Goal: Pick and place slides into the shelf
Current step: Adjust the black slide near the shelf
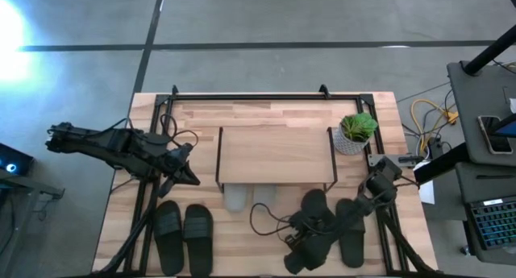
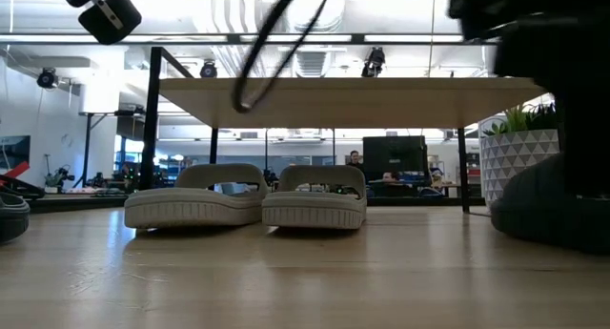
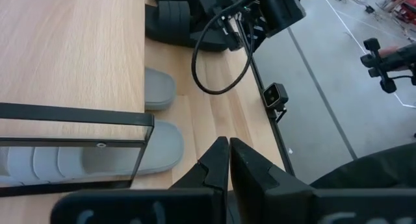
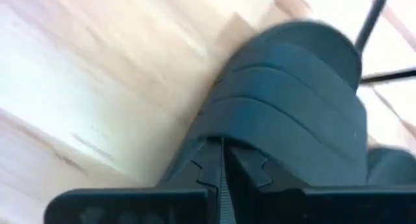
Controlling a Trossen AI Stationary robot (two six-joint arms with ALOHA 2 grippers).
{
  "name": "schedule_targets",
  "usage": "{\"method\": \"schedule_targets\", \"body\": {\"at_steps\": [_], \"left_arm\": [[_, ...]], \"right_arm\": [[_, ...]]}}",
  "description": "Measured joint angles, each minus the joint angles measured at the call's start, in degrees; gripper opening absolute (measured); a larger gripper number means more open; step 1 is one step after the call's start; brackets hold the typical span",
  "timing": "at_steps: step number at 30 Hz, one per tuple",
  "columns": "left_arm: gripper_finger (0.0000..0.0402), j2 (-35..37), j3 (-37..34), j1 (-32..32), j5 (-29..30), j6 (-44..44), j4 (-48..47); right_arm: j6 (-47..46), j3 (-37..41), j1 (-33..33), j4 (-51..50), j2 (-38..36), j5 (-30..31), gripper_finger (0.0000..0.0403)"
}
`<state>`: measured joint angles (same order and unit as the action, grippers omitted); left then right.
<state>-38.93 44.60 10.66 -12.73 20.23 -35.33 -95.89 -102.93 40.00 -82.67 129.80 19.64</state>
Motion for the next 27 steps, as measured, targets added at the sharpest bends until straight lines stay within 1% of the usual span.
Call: {"method": "schedule_targets", "body": {"at_steps": [6,10,14,17,19,21,24,27], "left_arm": [[0.0,-0.3,0.0,0.0,0.0,0.34,0.05],[0.0,-0.4,0.0,-0.04,0.0,0.35,0.22],[0.0,-0.79,0.0,-0.04,0.0,-0.04,0.28],[0.0,-1.08,0.0,-0.02,0.14,-0.06,0.3],[0.0,-1.37,0.0,-0.02,0.4,-0.08,0.34],[0.0,-1.48,0.0,-0.02,1.96,-0.18,0.28],[0.0,-2.04,0.04,0.0,6.31,-1.94,-0.44],[0.0,-3.05,0.04,0.0,11.7,-4.25,-3.28]], "right_arm": [[2.38,-2.67,-0.58,0.84,0.0,3.52,0.0008],[2.92,-7.85,1.33,0.7,0.0,5.69,0.0011],[2.08,-13.26,2.81,0.57,0.0,6.1,0.0028],[1.52,-15.72,4.25,0.47,0.0,5.14,0.0055],[1.53,-16.09,5.33,0.18,-0.02,3.24,0.0082],[1.58,-15.47,6.33,-0.37,-0.02,2.45,0.0112],[2.41,-14.26,7.0,-3.06,-0.02,1.46,0.016],[5.43,-12.45,6.91,-7.46,-0.02,1.46,0.0196]]}}
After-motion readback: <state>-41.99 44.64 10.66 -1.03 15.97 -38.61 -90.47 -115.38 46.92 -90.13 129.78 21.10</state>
